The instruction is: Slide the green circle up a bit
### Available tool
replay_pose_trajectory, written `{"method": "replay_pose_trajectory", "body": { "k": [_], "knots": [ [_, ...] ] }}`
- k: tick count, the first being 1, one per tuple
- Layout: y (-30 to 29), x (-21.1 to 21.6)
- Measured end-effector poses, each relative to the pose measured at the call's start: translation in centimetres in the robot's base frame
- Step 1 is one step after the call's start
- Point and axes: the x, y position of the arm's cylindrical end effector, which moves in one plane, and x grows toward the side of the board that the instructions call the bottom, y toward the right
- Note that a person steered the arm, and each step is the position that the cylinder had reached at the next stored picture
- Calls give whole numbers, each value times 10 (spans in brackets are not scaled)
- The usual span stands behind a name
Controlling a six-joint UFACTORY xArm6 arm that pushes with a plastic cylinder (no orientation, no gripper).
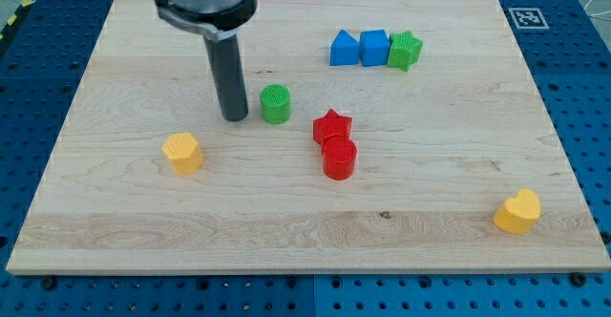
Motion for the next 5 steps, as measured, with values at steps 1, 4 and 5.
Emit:
{"method": "replay_pose_trajectory", "body": {
  "k": [1, 4, 5],
  "knots": [
    [0, 27],
    [41, 38],
    [41, 31]
  ]
}}
